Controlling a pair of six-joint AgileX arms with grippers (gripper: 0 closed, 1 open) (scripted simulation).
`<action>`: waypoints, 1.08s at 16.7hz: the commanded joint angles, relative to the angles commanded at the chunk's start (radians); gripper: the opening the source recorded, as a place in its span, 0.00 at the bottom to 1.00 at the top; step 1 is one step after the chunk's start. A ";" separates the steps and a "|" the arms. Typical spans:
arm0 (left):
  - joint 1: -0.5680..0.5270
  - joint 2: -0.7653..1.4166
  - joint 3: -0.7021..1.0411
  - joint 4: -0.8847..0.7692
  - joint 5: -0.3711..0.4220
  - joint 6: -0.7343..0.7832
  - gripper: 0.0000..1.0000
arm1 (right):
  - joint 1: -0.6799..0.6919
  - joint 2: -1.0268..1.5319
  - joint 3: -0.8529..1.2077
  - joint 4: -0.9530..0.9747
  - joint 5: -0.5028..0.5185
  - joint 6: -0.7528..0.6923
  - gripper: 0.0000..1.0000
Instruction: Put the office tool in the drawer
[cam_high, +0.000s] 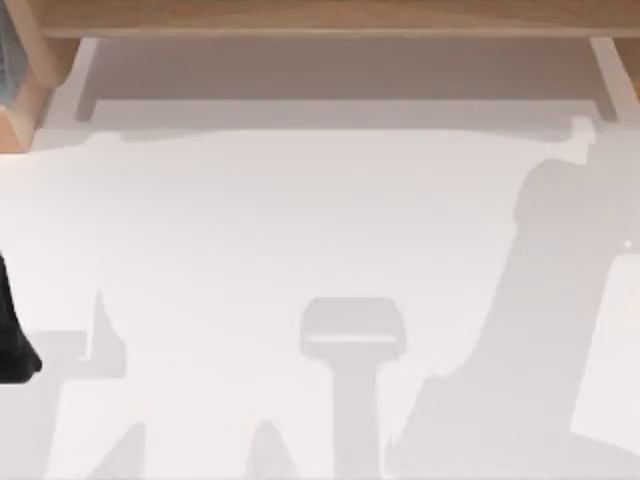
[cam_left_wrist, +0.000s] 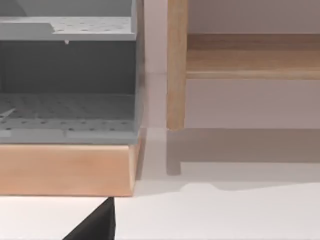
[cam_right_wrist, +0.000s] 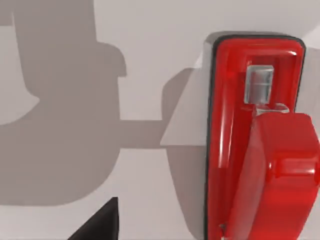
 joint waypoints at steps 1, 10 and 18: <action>0.000 0.000 0.000 0.000 0.000 0.000 1.00 | -0.002 -0.032 -0.027 0.026 -0.009 -0.016 1.00; 0.000 0.000 0.000 0.000 0.000 0.000 1.00 | -0.150 -0.423 -0.452 0.604 -0.170 -0.316 1.00; 0.000 0.000 0.000 0.000 0.000 0.000 1.00 | -0.437 -0.635 -1.020 1.422 -0.331 -0.726 1.00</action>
